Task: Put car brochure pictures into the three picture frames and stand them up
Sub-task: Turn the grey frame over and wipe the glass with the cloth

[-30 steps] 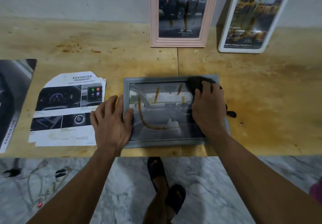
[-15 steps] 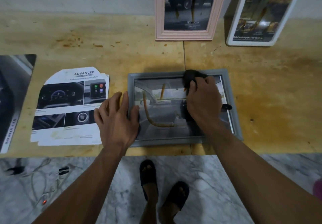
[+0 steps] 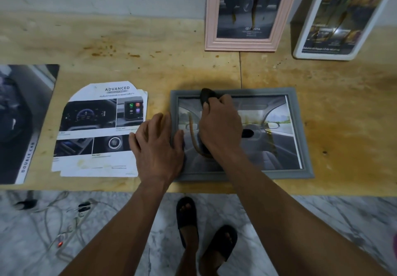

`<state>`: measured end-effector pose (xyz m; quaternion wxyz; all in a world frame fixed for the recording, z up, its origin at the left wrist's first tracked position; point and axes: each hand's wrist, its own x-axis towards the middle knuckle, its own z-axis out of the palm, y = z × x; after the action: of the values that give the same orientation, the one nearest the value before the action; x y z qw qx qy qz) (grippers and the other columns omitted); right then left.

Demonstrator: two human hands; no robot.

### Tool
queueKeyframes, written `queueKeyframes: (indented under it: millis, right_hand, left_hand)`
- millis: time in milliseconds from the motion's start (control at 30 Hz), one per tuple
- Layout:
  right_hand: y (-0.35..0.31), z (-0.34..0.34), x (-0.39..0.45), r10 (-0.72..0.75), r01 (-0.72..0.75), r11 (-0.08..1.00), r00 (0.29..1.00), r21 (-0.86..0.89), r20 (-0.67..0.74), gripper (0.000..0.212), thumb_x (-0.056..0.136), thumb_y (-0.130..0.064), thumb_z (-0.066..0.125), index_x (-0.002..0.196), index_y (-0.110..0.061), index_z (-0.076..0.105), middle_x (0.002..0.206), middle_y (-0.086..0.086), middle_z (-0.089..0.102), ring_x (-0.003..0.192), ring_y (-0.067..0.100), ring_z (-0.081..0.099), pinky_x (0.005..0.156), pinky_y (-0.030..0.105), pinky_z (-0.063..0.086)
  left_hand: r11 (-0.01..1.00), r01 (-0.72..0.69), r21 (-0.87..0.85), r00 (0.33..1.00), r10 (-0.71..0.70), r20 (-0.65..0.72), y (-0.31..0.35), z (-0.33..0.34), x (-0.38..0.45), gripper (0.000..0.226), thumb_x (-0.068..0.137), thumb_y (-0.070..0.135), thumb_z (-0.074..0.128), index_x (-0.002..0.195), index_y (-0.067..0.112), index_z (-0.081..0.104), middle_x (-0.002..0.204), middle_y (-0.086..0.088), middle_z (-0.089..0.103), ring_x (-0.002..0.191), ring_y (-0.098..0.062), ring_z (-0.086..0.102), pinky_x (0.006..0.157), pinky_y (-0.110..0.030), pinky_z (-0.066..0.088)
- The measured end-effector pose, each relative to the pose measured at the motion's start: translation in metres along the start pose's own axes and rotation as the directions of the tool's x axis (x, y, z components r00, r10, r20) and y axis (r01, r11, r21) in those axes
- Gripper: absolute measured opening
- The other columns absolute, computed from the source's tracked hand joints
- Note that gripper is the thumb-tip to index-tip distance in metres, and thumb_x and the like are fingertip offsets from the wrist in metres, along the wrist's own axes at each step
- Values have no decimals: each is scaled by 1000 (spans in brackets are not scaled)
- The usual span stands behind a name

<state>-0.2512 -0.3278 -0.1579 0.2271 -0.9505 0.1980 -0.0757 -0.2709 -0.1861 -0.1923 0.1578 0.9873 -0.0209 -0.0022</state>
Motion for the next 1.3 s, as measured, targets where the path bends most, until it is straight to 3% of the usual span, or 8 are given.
queueKeyframes:
  millis: [200, 367, 633, 867, 1100, 1200, 1300]
  right_hand:
    - [-11, 5, 3, -127, 128, 992, 987, 2, 98, 16, 99, -20, 47, 96, -10, 60, 107, 8, 49, 85, 27, 54, 64, 32, 33]
    - [-13, 1, 4, -215, 217, 976, 949, 18, 230, 20, 99, -22, 45, 100, -10, 61, 107, 8, 52, 82, 28, 56, 65, 35, 40]
    - [9, -15, -56, -282, 285, 958, 907, 38, 313, 28, 102, -29, 38, 101, -14, 62, 104, 2, 50, 75, 23, 56, 67, 42, 51]
    - [4, -24, -57, -320, 317, 945, 835, 86, 447, 21, 101, -26, 44, 111, -19, 61, 107, 1, 50, 81, 23, 56, 68, 39, 49]
    - [11, -38, -57, -355, 382, 919, 698, 95, 622, 22, 98, -22, 46, 113, -27, 62, 104, -4, 51, 87, 17, 47, 59, 30, 33]
    - [21, -47, -62, -340, 390, 918, 693, 65, 636, 20, 98, -20, 47, 111, -25, 60, 97, -7, 41, 88, 16, 40, 75, 37, 35]
    - [37, -56, -62, -316, 381, 924, 718, 30, 620, 6, 97, -18, 50, 102, -21, 52, 95, -5, 37, 90, 19, 47, 74, 35, 35]
  left_hand:
    - [1000, -18, 9, 1000, 18, 15, 6, 1, 1, 58, 97, 53, 29, 147, 27, 43, 153, 4, 37, 139, -26, 23, 117, -55, 16]
    - [999, -33, 21, 999, 33, 6, 9, 3, 8, 55, 100, 48, 29, 146, 25, 45, 152, 2, 39, 139, -29, 30, 116, -57, 19]
    - [1000, -19, -18, 1000, 20, 16, 8, 3, -23, 47, 104, 41, 24, 145, 29, 45, 152, 9, 38, 141, -25, 28, 118, -55, 16]
    - [998, 1, -57, 1000, 0, 10, 0, -3, -3, 44, 106, 39, 26, 144, 32, 46, 152, 6, 39, 141, -26, 28, 117, -53, 16]
    - [995, 28, -98, 997, -21, 76, -4, -8, 5, 45, 106, 38, 32, 149, 32, 44, 155, 2, 33, 143, -28, 21, 118, -50, 8]
    - [996, 29, -80, 998, -25, 56, 3, -8, 3, 45, 106, 37, 32, 149, 27, 43, 154, -1, 34, 142, -31, 23, 117, -51, 11]
    - [999, 32, -42, 999, -31, 33, 12, -6, -2, 44, 106, 35, 33, 147, 24, 43, 154, -2, 35, 140, -32, 26, 114, -53, 16]
